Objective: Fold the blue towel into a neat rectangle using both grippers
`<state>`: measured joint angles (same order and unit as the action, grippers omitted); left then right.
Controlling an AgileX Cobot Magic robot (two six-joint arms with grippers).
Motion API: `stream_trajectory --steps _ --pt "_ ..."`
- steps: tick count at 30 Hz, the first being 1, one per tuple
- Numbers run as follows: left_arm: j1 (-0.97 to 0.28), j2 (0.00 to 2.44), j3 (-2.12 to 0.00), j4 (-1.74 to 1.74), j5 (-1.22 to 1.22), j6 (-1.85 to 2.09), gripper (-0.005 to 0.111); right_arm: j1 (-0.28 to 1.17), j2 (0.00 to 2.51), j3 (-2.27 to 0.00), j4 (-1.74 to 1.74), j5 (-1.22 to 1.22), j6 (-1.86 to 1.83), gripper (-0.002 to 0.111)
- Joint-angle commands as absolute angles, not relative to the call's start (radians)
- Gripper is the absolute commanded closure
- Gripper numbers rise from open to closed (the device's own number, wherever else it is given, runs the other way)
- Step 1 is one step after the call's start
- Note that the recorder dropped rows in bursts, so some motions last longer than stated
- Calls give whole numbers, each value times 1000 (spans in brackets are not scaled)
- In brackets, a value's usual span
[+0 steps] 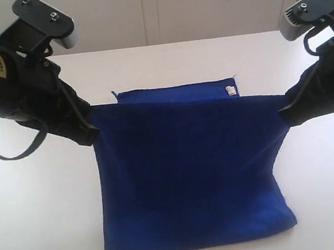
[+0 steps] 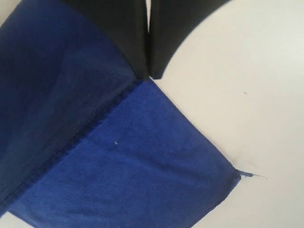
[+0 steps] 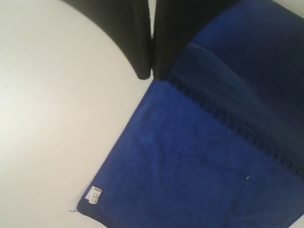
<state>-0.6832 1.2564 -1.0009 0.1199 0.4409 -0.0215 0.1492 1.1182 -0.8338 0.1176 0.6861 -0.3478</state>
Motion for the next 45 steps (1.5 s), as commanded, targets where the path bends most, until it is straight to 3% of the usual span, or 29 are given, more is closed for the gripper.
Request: stream_trajectory --steps 1,18,45 --pt "-672 1304 -1001 101 375 -30 107 150 1154 -852 43 655 -285 108" --pt "-580 1316 -1038 91 299 -30 107 150 1276 -957 -78 605 -205 108" --pt "-578 1456 -1102 75 201 -47 107 148 1393 -1025 -121 565 -187 108"
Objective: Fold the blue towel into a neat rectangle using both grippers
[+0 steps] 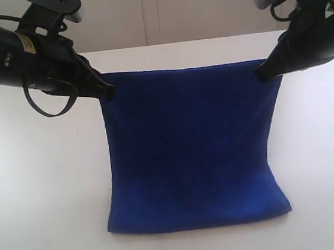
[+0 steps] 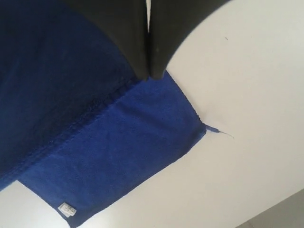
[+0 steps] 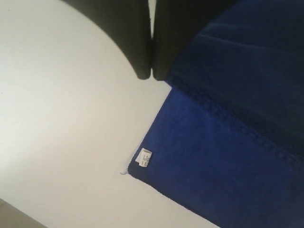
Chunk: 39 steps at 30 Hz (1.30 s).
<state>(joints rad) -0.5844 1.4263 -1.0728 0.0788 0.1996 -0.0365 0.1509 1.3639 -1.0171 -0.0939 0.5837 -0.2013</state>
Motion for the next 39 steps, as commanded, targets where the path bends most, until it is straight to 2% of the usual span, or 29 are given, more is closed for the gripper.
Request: stream_trajectory --steps 1,10,23,31,39 --pt "-578 1466 -1107 77 202 -45 107 148 1399 -1025 -134 558 -175 108" --pt "-520 1537 -1123 109 180 -52 107 148 1451 -1026 -158 471 -169 108" --pt "-512 1611 -1139 111 132 -42 107 148 1539 -1031 -221 389 -109 108" --pt "-511 1613 -1225 113 195 -22 107 148 1534 -1136 -277 487 -103 108" --pt "-490 1668 -1258 114 201 -23 107 148 1598 -1156 -290 461 -93 108"
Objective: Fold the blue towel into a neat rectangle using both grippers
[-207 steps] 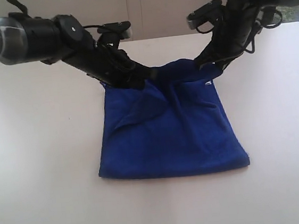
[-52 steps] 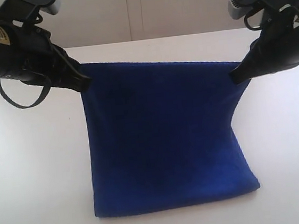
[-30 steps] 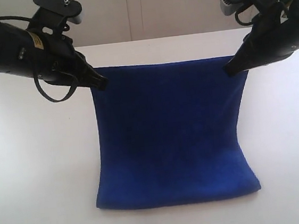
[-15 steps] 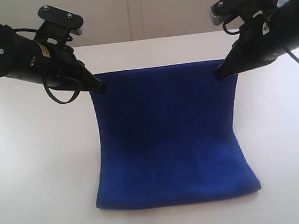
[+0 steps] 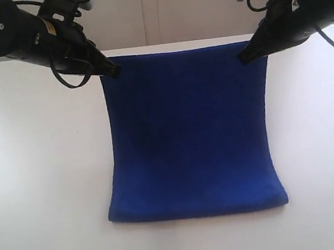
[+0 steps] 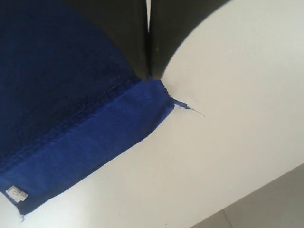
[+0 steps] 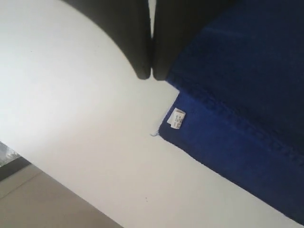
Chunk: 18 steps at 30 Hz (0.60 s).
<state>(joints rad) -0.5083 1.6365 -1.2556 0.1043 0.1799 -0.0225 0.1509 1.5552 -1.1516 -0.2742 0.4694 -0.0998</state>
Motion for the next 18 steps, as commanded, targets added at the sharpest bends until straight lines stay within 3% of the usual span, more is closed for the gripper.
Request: stream_trajectory --steps 1,10,18 --pt "-488 1678 -1258 114 201 -23 107 148 1611 -1156 -290 459 -93 108" --pt "-488 1714 -1265 114 150 -23 107 148 1656 -1159 -293 423 -93 108" --pt "-488 1723 -1379 145 255 -19 107 148 1635 -1235 -292 445 -93 108"
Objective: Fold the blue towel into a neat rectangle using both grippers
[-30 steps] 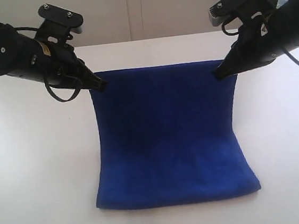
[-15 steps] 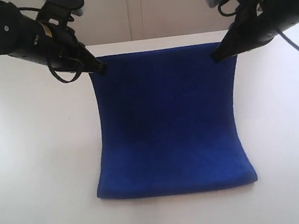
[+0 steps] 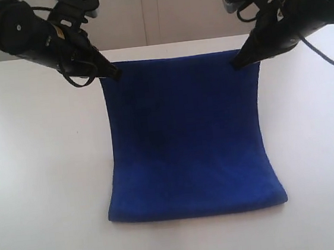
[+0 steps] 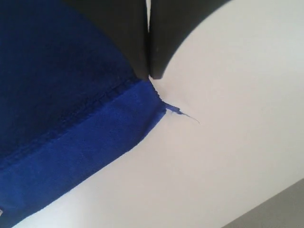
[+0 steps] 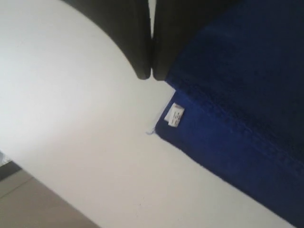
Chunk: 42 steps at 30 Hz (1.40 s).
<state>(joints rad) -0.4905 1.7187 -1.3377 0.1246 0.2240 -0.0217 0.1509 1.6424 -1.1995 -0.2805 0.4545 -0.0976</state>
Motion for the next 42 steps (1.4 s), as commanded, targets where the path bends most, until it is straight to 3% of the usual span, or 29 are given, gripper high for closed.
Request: stream_trajectory --steps 1,17,22,31,42 --pt "-488 1729 -1387 145 255 -19 107 148 1644 -1236 -292 437 -93 108" --pt "-488 1873 -1412 173 201 -20 107 148 1807 -1242 -292 361 -93 108" --pt "-488 1864 -1532 173 307 -19 107 148 1767 -1329 -301 444 -93 108" --pt "-441 1992 -1559 172 269 -25 107 148 1934 -1364 -308 357 -55 108" --pt "-441 1983 -1668 172 340 -22 107 148 1874 -1432 -342 452 -48 108"
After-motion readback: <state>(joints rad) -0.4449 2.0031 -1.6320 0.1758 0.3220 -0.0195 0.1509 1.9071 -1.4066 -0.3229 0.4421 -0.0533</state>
